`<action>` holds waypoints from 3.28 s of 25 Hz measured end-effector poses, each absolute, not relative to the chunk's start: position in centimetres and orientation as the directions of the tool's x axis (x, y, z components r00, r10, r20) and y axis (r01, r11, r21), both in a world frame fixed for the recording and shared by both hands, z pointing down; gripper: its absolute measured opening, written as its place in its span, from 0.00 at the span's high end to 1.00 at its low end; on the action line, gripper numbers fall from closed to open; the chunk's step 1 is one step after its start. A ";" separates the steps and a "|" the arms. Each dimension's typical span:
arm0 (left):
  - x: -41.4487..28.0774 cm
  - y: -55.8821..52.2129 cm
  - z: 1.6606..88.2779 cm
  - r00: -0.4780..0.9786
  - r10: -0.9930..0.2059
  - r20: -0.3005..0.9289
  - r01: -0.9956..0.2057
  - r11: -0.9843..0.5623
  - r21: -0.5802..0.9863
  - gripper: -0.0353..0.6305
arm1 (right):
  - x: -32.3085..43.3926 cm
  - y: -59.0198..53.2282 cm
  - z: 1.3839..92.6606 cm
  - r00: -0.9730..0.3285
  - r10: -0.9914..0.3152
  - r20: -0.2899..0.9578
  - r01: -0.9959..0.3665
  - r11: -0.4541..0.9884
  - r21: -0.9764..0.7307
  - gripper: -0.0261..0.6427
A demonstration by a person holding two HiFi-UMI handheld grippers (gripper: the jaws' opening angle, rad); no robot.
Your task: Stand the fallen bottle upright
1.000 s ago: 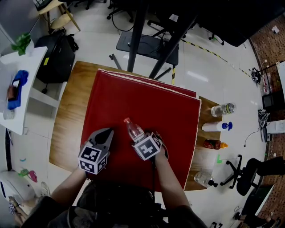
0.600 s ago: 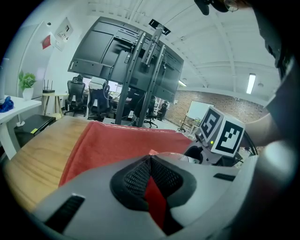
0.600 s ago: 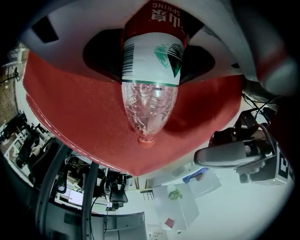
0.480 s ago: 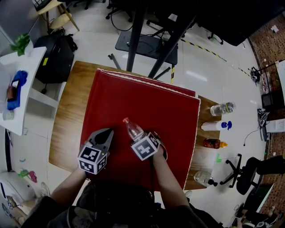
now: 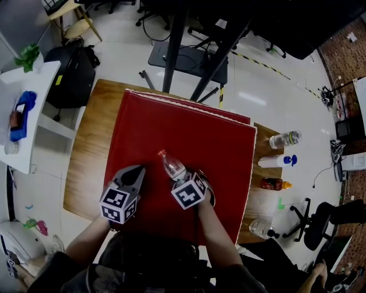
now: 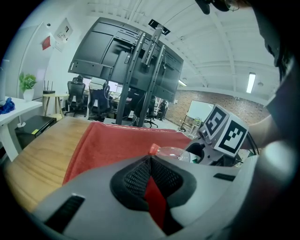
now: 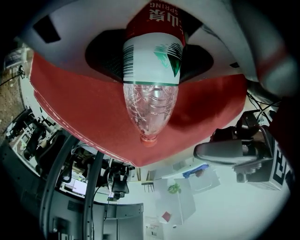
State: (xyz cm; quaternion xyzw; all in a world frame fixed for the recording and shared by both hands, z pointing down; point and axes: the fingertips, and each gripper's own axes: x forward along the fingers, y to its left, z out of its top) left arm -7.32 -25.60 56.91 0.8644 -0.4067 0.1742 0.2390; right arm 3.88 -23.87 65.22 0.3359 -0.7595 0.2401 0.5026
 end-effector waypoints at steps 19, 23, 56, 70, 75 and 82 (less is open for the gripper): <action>-6.7 -24.3 55.5 0.600 -0.634 0.488 -0.791 -0.558 0.249 0.89 | 5.6 -27.6 53.5 -0.414 -0.795 0.444 -0.864 0.497 0.084 0.48; -6.5 -24.1 55.4 0.597 -0.640 0.484 -0.794 -0.559 0.240 0.89 | 6.6 -27.3 52.6 -0.395 -0.840 0.373 -0.891 0.449 0.069 0.48; -6.1 -18.9 53.2 0.600 -0.652 0.463 -0.789 -0.580 0.205 0.89 | 8.5 -21.6 53.2 -0.374 -0.901 0.221 -0.923 0.385 0.009 0.48; -7.3 -17.2 51.5 0.595 -0.674 0.438 -0.793 -0.580 0.186 0.89 | 8.3 -20.5 54.4 -0.367 -0.892 0.263 -0.929 0.366 -0.053 0.37; -7.6 -16.4 51.7 0.590 -0.676 0.441 -0.797 -0.575 0.184 0.89 | 8.7 -20.1 54.1 -0.352 -0.904 0.244 -0.935 0.349 -0.058 0.31; -7.3 -15.4 51.1 0.592 -0.673 0.442 -0.795 -0.577 0.186 0.89 | 8.8 -18.6 53.2 -0.367 -0.903 0.224 -0.930 0.358 -0.079 0.27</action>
